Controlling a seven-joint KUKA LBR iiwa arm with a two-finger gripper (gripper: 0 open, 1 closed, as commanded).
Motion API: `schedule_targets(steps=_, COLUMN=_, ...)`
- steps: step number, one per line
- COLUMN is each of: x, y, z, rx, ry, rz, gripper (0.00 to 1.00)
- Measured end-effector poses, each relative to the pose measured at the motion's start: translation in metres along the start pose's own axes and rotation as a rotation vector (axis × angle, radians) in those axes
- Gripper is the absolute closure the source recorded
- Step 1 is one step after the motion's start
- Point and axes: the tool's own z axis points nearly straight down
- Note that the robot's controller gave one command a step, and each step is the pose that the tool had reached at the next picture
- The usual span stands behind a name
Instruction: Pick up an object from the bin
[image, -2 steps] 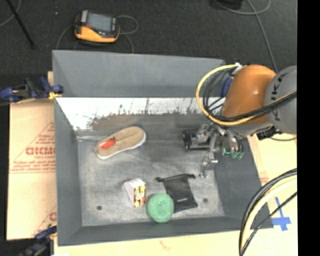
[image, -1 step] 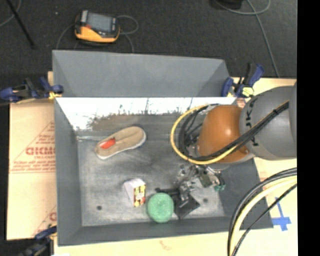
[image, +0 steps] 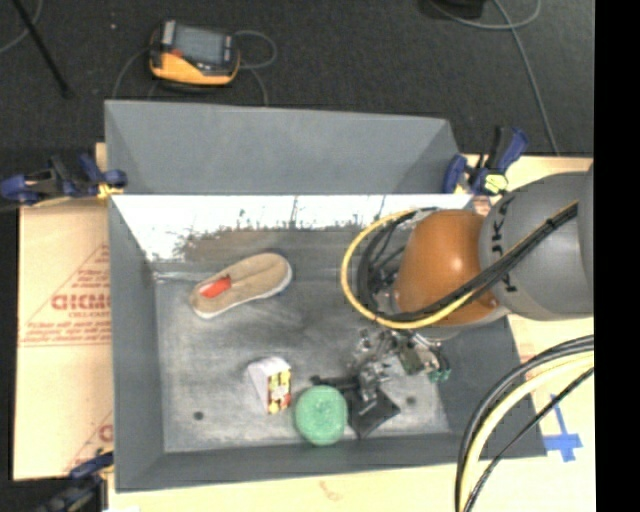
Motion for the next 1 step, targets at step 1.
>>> schedule_targets(steps=1, x=0.0084, y=-0.0031, z=-0.1405, rx=0.0, ry=-0.003, rz=0.004, gripper=1.0)
